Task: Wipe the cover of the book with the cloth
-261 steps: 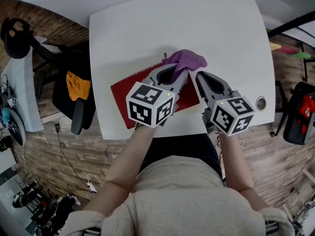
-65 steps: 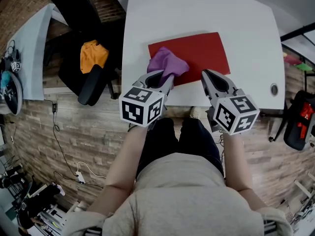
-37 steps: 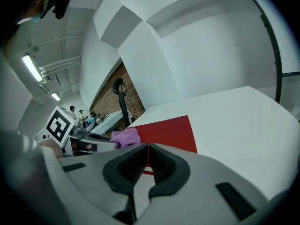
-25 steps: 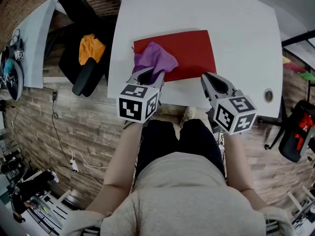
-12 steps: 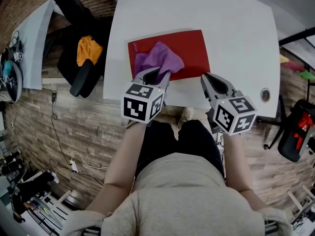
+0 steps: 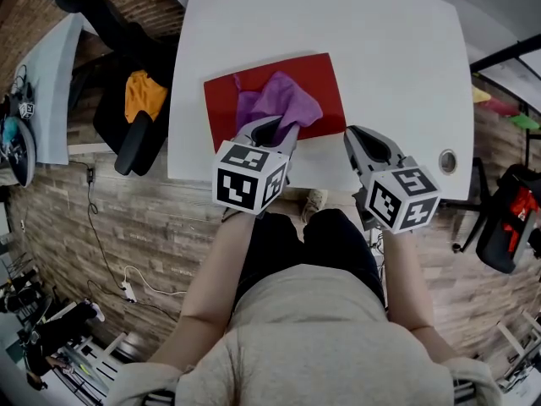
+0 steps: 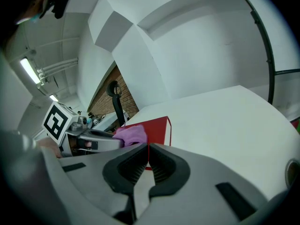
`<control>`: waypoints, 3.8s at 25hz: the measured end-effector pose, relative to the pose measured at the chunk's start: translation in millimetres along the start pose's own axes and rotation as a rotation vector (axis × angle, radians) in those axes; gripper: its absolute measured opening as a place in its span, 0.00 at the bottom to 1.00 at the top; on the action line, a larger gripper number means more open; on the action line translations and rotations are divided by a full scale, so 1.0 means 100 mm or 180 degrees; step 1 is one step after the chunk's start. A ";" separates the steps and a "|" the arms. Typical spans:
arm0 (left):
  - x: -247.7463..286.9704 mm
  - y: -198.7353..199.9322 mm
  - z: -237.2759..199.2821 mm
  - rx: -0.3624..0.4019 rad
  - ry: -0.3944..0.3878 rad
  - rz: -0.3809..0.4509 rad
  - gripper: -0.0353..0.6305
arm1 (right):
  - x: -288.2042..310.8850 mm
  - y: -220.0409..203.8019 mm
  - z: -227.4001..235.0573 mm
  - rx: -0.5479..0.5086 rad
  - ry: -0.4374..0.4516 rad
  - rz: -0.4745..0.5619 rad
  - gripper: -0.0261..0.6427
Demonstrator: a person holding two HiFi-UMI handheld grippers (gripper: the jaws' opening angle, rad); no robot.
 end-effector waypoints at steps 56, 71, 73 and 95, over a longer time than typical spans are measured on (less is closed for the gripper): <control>0.56 0.35 0.95 0.0177 -0.0771 0.0252 0.17 | -0.55 0.17 0.29 -0.0069 -0.0226 0.0213 0.07; -0.10 0.57 0.73 -0.0118 -0.1039 0.0971 0.17 | -0.73 0.49 -0.15 -0.0055 -0.0132 0.0776 0.07; -0.21 0.61 0.66 -0.0138 -0.1030 0.1071 0.17 | -0.73 0.54 -0.23 -0.0095 -0.0126 0.0844 0.07; -1.45 1.04 -0.18 -0.0087 -0.1007 0.2001 0.17 | -0.44 1.03 -1.37 -0.0575 0.0139 0.1406 0.07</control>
Point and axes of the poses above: the fingertips, and each gripper's own axes: x forward along the fingers, z to its right, y out of its top, the point moved 10 cm from there along -x, backward along the fingers, and after that the axes turned 8 degrees about z, right-handed, at the moved point
